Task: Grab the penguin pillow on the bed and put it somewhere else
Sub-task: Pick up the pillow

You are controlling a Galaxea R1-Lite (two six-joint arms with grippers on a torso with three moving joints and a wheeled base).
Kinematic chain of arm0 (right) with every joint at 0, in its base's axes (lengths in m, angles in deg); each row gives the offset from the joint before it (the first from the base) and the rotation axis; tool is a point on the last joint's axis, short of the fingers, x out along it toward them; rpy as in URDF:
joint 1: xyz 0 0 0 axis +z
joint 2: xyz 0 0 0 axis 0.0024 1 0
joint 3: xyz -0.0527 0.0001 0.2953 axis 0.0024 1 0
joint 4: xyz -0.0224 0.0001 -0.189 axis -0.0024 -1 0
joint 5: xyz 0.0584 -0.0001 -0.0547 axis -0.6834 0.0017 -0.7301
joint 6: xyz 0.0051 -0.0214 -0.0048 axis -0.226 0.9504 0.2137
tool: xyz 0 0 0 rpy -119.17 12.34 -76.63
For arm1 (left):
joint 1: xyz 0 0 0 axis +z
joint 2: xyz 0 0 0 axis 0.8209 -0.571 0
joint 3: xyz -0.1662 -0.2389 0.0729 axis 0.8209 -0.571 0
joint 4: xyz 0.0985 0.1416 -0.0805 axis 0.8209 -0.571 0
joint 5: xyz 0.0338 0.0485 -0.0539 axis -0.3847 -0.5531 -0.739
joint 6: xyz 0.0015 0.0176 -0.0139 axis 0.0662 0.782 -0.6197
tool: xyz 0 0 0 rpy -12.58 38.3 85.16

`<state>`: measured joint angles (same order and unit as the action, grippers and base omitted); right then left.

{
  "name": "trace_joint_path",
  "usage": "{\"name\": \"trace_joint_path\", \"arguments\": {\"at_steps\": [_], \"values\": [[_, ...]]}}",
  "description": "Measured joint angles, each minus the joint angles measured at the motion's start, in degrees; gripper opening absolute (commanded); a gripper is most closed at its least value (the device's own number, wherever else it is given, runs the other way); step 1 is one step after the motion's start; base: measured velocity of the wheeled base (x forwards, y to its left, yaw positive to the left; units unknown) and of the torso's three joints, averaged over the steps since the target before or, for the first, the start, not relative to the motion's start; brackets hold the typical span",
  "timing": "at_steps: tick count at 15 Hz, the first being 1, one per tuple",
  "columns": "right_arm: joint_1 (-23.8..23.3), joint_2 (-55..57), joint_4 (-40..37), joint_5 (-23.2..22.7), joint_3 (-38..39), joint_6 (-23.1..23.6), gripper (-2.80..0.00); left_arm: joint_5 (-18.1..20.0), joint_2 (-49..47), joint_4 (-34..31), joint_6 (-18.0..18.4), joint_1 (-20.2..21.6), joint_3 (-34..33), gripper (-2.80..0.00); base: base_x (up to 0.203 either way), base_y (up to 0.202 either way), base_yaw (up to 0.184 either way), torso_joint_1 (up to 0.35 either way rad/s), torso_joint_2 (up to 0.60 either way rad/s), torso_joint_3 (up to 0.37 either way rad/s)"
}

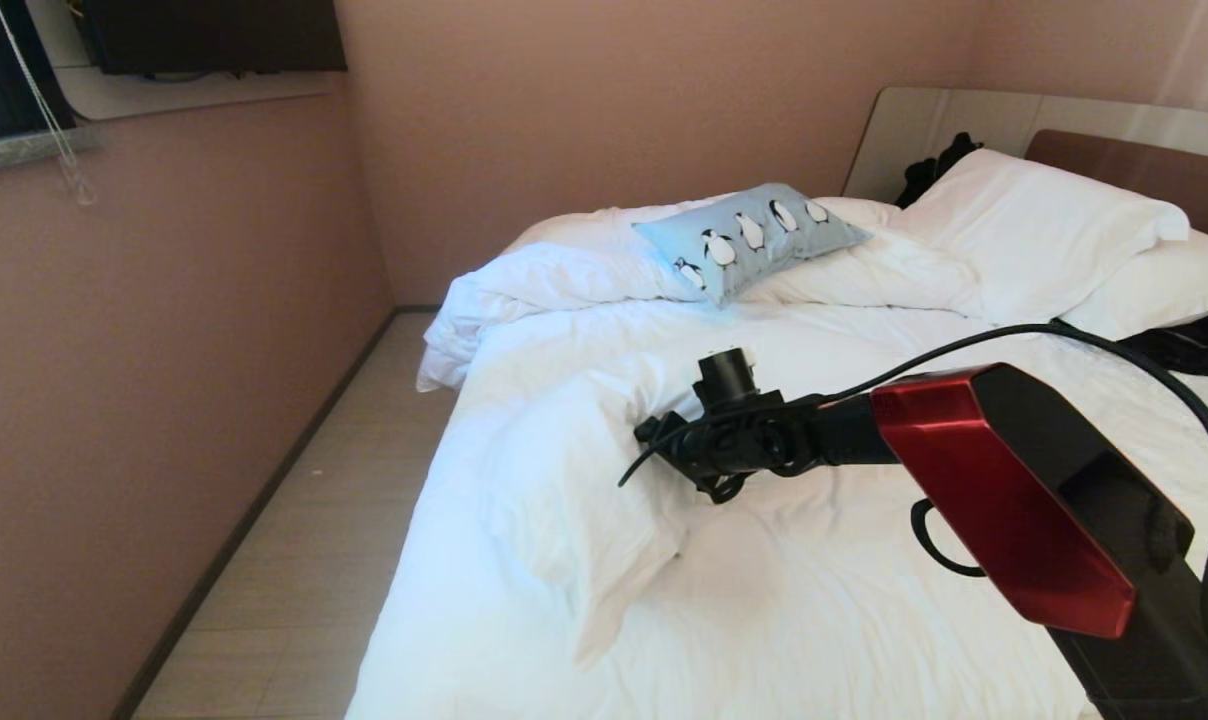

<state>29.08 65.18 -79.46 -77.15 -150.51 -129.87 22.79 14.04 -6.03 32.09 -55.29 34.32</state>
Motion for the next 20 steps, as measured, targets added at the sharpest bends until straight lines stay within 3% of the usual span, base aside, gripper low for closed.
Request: {"name": "trace_joint_path", "arguments": {"at_steps": [12, 13, 14, 20], "values": [[-0.1, 6.2, 2.5, 2.8, -0.6, 11.7, 0.00, 0.0, 0.0, 0.0, 0.0, 0.0, 0.0, -2.80, 0.000, 0.000, 0.000, 0.000, 0.00, 0.000], [0.4, 6.6, 2.5, 3.8, -0.6, 12.7, -1.54, 0.0, 0.0, 0.0, 0.0, 0.0, 0.0, -2.80, 0.000, 0.000, 0.000, 0.000, 0.00, 0.000], [0.7, 6.9, 2.5, 5.0, -0.6, 13.6, -2.80, 0.0, 0.0, 0.0, 0.0, 0.0, 0.0, -2.80, 0.000, 0.000, 0.000, 0.000, 0.00, 0.000], [1.0, 7.5, 2.4, 8.6, -0.6, 15.2, -2.80, 0.0, 0.0, 0.0, 0.0, 0.0, 0.0, -2.80, 0.000, 0.000, 0.000, 0.000, 0.00, 0.000]]}}
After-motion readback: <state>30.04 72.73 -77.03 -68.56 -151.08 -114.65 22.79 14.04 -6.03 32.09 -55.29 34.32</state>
